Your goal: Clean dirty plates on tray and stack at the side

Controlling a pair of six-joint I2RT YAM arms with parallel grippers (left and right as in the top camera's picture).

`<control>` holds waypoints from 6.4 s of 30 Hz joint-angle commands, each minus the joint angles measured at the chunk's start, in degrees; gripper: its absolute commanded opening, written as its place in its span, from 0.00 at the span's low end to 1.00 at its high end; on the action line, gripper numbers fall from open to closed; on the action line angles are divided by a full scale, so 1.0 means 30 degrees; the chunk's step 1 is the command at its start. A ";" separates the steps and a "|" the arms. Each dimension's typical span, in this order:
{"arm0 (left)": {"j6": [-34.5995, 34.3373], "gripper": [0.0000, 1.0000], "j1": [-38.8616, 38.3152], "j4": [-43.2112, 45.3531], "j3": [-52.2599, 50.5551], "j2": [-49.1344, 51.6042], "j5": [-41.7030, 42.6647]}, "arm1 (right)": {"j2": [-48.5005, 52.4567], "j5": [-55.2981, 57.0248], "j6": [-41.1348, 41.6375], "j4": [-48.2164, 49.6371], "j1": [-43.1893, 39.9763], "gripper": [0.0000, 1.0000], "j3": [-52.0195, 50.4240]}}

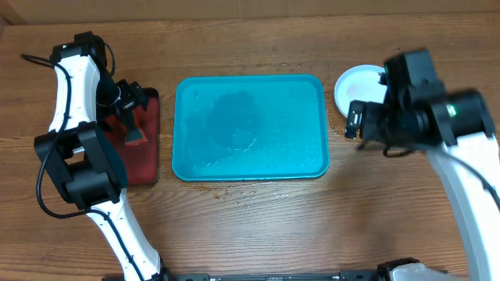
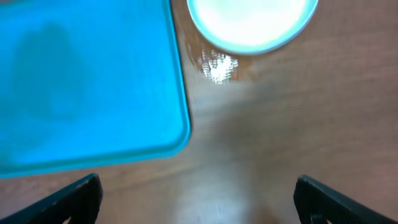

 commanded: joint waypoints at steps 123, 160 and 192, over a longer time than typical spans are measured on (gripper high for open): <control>-0.0044 1.00 -0.0117 0.0029 0.0350 -0.0138 0.0131 | -2.5871 -0.1719 -0.3927 2.4465 -0.4371 1.00 -2.8399; 0.5333 1.00 -0.5938 0.5697 -0.7533 -1.4404 0.0000 | -2.5871 -0.1719 -0.3927 2.4465 -0.4371 1.00 -2.8399; 0.9238 1.00 -0.6528 1.4542 -2.7984 -3.5933 0.0634 | -2.5871 -0.1719 -0.3927 2.4465 -0.4371 1.00 -2.8399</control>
